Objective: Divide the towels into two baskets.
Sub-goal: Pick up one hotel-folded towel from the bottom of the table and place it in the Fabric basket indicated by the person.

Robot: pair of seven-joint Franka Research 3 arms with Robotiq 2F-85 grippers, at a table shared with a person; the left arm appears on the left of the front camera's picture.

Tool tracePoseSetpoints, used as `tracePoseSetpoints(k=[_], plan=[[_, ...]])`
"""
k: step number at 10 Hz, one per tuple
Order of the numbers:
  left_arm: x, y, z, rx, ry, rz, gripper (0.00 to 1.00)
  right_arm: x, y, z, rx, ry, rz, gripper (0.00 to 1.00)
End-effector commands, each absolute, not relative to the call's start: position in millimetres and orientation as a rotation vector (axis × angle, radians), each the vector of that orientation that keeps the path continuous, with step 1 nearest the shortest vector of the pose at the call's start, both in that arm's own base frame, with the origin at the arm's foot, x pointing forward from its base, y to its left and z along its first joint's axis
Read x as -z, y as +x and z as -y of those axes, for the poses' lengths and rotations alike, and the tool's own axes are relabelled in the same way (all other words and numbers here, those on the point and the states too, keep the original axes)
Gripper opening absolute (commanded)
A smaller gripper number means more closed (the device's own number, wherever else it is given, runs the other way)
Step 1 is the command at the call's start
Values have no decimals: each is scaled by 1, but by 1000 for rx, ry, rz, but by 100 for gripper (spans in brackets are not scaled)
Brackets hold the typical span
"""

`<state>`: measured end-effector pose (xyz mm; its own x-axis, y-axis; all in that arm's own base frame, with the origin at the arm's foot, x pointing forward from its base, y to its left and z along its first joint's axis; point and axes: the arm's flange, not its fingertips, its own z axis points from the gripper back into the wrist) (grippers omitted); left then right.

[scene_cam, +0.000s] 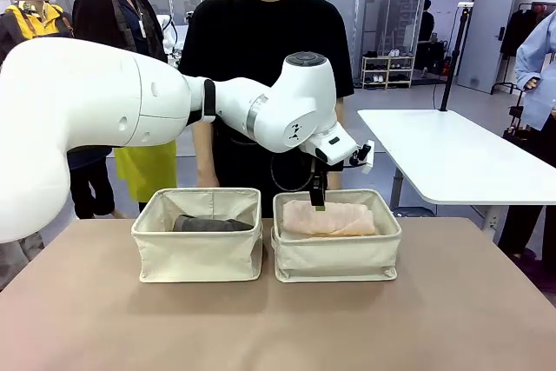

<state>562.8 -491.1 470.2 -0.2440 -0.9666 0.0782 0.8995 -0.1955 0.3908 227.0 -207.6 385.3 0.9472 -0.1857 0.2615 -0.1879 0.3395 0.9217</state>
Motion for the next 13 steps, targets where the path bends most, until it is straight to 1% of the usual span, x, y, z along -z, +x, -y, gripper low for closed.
tracePoseSetpoints(k=[1, 3, 4, 5, 13], plan=[[-473, 561, 493, 1789, 223, 409, 100, -388, 225, 207, -9, 1239, 365, 100], [-477, 558, 488, 1758, 200, 417, 100, -388, 225, 207, -9, 1239, 365, 100], [-480, 548, 479, 1777, 175, 384, 95, -388, 225, 207, -9, 1239, 365, 100], [-471, 561, 493, 1775, 212, 421, 95, -388, 225, 207, -9, 1239, 365, 100], [-471, 561, 493, 1775, 212, 421, 95, -388, 225, 207, -9, 1239, 365, 100]])
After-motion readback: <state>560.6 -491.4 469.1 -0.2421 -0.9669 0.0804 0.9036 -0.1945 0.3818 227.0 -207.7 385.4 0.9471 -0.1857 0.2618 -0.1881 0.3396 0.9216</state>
